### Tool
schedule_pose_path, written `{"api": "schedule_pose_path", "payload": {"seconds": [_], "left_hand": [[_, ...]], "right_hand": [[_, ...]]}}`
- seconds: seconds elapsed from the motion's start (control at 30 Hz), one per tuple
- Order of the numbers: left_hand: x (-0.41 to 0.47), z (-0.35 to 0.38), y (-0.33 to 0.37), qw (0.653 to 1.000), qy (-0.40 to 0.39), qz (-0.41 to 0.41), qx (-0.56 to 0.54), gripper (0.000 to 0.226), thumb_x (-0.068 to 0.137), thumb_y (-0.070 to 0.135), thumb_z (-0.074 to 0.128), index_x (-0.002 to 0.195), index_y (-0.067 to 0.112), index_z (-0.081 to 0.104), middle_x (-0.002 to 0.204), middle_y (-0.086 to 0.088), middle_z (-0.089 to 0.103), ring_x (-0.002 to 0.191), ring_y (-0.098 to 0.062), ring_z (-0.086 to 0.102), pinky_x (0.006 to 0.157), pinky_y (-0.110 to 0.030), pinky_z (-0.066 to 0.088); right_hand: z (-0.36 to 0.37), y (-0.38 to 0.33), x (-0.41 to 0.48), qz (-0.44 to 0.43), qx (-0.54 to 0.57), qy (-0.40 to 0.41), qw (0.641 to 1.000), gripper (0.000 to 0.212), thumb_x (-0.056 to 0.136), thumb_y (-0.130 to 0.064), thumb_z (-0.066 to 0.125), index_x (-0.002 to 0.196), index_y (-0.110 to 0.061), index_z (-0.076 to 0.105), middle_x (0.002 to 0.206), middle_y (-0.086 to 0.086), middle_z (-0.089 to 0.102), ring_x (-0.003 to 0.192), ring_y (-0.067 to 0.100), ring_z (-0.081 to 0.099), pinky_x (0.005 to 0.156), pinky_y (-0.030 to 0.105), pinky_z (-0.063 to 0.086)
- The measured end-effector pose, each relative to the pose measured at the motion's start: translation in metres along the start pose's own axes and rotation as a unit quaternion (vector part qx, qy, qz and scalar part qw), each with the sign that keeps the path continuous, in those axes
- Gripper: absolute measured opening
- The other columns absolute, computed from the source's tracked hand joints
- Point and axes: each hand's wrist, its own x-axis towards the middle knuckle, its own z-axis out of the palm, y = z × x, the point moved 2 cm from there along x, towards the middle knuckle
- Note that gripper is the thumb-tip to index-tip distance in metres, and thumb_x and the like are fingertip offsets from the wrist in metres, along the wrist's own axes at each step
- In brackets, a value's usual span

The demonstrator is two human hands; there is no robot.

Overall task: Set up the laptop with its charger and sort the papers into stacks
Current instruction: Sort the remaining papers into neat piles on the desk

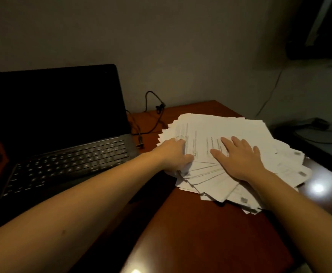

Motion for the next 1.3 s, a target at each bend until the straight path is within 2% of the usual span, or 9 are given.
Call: {"api": "schedule_pose_path", "payload": {"seconds": [0.17,0.27,0.4,0.57,0.7,0.83,0.97,1.07,1.3], "left_hand": [[0.020,-0.014,-0.002,0.980,0.052,-0.112,-0.156,0.050,0.095,0.037,0.064,0.137,0.013,0.054,0.130,-0.006,0.060,0.103,-0.023,0.058,0.083,-0.032,0.050],[0.028,-0.023,-0.014,0.932,0.071,-0.194,-0.299,0.036,0.090,0.033,0.073,0.117,0.012,0.062,0.114,-0.004,0.063,0.090,-0.019,0.060,0.072,-0.033,0.050],[0.030,-0.028,-0.016,0.873,0.036,-0.243,-0.422,0.029,0.087,0.033,0.077,0.096,0.012,0.059,0.105,-0.007,0.062,0.101,-0.029,0.060,0.085,-0.044,0.055],[0.027,-0.024,-0.015,0.847,0.017,-0.265,-0.460,0.027,0.087,0.024,0.077,0.096,0.008,0.057,0.103,-0.011,0.065,0.091,-0.027,0.065,0.067,-0.039,0.056],[0.033,-0.014,-0.010,0.871,0.027,-0.233,-0.432,0.016,0.089,0.013,0.075,0.086,0.009,0.060,0.084,-0.005,0.065,0.068,-0.016,0.063,0.050,-0.025,0.047],[0.039,0.001,-0.015,0.932,0.074,-0.201,-0.293,0.028,0.083,0.032,0.082,0.096,0.018,0.061,0.097,-0.003,0.065,0.086,-0.021,0.064,0.066,-0.031,0.055],[0.038,0.011,-0.022,0.964,0.090,-0.184,-0.168,0.056,0.065,0.072,0.069,0.107,0.034,0.061,0.114,0.000,0.063,0.104,-0.027,0.060,0.086,-0.046,0.057],[0.030,0.007,-0.019,0.969,0.080,-0.162,-0.170,0.051,0.078,0.063,0.072,0.114,0.030,0.063,0.118,-0.001,0.066,0.107,-0.025,0.062,0.089,-0.045,0.057],[0.016,0.000,-0.020,0.966,0.082,-0.152,-0.192,0.053,0.088,0.050,0.072,0.120,0.010,0.063,0.122,-0.003,0.066,0.106,-0.027,0.063,0.091,-0.042,0.055]], "right_hand": [[-0.034,0.022,0.019,0.033,0.140,0.027,0.989,0.041,0.092,-0.064,0.049,0.110,-0.030,0.066,0.112,-0.003,0.068,0.099,0.021,0.060,0.093,0.049,0.050],[-0.047,0.057,0.030,0.136,0.108,0.021,0.985,0.066,0.081,-0.067,0.062,0.128,-0.021,0.055,0.128,0.008,0.057,0.116,0.030,0.052,0.098,0.052,0.047],[-0.051,0.083,0.042,0.190,0.100,-0.047,0.976,0.110,0.050,-0.086,0.064,0.137,-0.021,0.044,0.138,0.014,0.048,0.127,0.038,0.043,0.103,0.056,0.041],[-0.049,0.082,0.048,0.134,0.214,-0.017,0.967,0.073,0.067,-0.055,0.083,0.124,-0.028,0.045,0.124,0.002,0.056,0.116,0.029,0.052,0.099,0.048,0.047],[-0.043,0.080,0.037,0.109,0.333,0.045,0.935,0.078,0.082,-0.028,0.080,0.146,-0.023,0.036,0.141,0.004,0.049,0.118,0.029,0.053,0.088,0.039,0.050],[-0.049,0.085,0.028,0.122,0.420,0.089,0.895,0.081,0.083,-0.018,0.079,0.149,-0.023,0.033,0.141,0.006,0.050,0.106,0.023,0.053,0.078,0.033,0.047],[-0.058,0.098,0.017,0.224,0.541,-0.032,0.810,0.051,0.085,-0.021,0.077,0.129,-0.009,0.056,0.107,0.012,0.071,0.088,0.026,0.069,0.060,0.035,0.053],[-0.055,0.101,0.009,0.211,0.528,-0.144,0.810,0.034,0.088,-0.023,0.073,0.117,-0.009,0.061,0.095,0.013,0.076,0.090,0.030,0.072,0.071,0.040,0.057],[-0.063,0.101,0.000,0.148,0.615,-0.098,0.768,0.029,0.094,-0.007,0.061,0.122,-0.004,0.058,0.103,0.015,0.070,0.077,0.024,0.072,0.055,0.032,0.059]]}}
